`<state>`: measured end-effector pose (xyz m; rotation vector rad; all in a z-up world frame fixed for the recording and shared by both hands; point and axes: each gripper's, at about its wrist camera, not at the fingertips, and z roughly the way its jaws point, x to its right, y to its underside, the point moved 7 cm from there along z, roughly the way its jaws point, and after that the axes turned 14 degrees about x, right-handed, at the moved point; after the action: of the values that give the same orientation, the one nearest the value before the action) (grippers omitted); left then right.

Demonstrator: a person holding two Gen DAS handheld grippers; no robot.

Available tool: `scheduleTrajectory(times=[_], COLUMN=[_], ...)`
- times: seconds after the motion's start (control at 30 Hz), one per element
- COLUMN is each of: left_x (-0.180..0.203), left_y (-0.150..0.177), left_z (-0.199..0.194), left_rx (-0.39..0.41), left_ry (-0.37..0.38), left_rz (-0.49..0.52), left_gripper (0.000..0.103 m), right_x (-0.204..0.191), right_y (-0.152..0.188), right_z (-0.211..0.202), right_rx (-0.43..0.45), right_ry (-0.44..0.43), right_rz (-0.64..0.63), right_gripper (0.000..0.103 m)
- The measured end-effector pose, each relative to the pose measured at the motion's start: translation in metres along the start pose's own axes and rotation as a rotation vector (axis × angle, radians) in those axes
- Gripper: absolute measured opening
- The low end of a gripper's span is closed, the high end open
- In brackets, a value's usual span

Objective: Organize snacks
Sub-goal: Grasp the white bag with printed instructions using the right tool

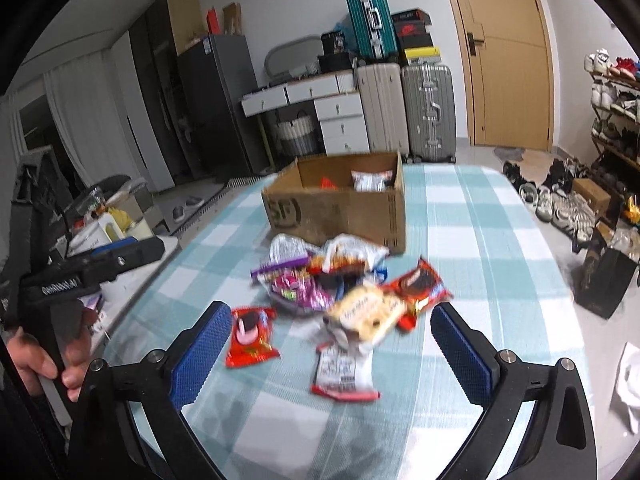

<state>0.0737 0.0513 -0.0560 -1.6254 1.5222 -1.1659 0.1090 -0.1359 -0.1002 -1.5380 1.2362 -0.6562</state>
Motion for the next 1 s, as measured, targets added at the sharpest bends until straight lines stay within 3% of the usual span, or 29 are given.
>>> scheduleTrajectory(times=[0.4,0.73,0.77,1.0], left_x=[-0.016,-0.031,-0.033,-0.045], left_y=[0.041,0.063,0.064,0.072], left_z=[0.024,0.044,0.045,0.051], left_rx=[-0.076,-0.137,-0.142,-0.167], left_ry=[-0.023,-0.043,-0.044,-0.065], left_rz=[-0.016,-0.037,-0.039,-0.062], left_gripper=[0.102,0.102,0.102,0.102], right_x=[0.015,0.016,0.016,0.008], right_y=[0.059,0.082,0.084,0.089], right_z=[0.050,0.087,0.091,0.094], right_rx=[-0.160,-0.261,-0.270,-0.281], right_ry=[0.039,0.057,0.059,0.082], right_rz=[0.019,-0.017,-0.022,-0.136], right_gripper=[0.101,0.100,0.098,0.048])
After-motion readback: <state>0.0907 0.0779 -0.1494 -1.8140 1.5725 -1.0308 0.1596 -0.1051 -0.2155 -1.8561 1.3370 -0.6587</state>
